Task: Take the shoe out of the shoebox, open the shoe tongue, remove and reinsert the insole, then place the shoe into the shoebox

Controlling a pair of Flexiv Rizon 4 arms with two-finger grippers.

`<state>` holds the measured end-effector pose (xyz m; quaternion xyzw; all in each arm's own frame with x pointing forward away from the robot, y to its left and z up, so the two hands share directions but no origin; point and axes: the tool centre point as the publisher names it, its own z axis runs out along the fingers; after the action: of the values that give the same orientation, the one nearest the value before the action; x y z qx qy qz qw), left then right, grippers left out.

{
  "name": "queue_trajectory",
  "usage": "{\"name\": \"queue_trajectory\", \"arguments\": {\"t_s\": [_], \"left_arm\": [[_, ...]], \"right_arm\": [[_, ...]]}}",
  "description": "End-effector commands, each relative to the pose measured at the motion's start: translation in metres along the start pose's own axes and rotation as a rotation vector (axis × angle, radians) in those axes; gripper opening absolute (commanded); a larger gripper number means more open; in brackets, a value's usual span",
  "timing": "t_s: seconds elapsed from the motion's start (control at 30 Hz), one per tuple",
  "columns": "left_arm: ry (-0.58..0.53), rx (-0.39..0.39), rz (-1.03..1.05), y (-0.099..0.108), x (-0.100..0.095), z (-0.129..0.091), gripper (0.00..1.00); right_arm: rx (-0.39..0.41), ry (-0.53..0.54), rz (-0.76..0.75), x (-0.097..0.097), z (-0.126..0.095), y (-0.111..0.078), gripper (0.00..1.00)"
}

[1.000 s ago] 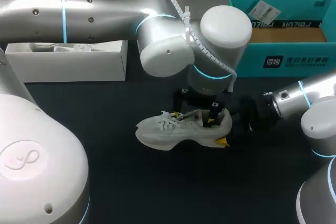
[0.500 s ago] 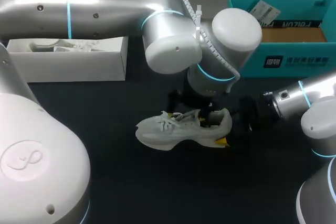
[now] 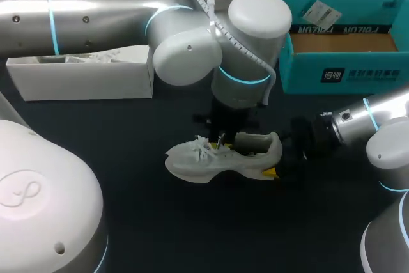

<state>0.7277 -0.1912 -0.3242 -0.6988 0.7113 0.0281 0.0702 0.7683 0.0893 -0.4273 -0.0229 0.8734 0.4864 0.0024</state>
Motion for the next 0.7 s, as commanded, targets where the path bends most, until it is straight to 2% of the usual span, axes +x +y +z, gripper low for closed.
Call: {"name": "queue_trajectory", "arguments": {"t_s": [0.03,0.37,0.7], "left_arm": [[0.104,-0.019,-0.002,-0.003,-0.013,-0.001,0.00],[0.214,-0.036,-0.055,-0.010,-0.040,-0.018,0.00],[0.190,-0.056,-0.156,-0.021,-0.067,0.001,0.00]], "right_arm": [[0.002,-0.002,0.000,0.000,0.000,-0.001,0.00],[0.002,-0.002,0.000,0.000,0.000,-0.001,0.00],[0.002,-0.002,0.000,0.000,0.000,-0.001,0.00]]}}
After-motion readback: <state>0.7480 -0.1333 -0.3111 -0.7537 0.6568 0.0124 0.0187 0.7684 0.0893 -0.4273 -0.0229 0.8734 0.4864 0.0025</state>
